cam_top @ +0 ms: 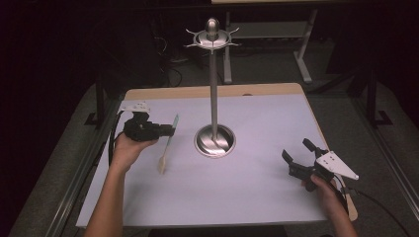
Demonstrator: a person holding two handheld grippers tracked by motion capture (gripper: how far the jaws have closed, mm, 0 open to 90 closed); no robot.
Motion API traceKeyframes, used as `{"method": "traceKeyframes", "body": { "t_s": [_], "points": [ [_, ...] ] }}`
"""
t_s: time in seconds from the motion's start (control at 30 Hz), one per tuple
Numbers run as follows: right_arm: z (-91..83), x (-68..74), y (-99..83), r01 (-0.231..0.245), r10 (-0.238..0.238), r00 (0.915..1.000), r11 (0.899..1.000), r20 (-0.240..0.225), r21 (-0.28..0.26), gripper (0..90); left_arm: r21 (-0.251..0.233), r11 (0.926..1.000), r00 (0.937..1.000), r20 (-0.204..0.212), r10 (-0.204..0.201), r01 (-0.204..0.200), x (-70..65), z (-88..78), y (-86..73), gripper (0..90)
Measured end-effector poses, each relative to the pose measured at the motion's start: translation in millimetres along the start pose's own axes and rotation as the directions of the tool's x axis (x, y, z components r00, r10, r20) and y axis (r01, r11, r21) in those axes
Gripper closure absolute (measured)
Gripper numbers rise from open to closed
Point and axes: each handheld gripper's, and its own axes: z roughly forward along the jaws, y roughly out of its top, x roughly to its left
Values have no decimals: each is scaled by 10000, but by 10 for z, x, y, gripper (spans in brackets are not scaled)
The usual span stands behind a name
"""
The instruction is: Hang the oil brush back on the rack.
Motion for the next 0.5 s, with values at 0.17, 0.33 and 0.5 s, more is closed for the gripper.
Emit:
{"method": "traceKeyframes", "body": {
  "t_s": [0.17, 0.33, 0.5],
  "points": [
    [0, 1, 0, 8, -8, 10000, 10000, -1, 4, 133, -722, 9971, 9996, 113, 239, -231, -33, -67, 23, 775],
    [1, 0, 0, 2, -2, 10000, 10000, -2, 7, 133, -1368, 9893, 9983, 190, 546, -515, -89, -147, 84, 776],
    [3, 1, 0, 11, -11, 10000, 10000, -6, 14, 133, -1887, 9796, 9965, 326, 770, -695, -168, -222, 200, 775]
  ]
}}
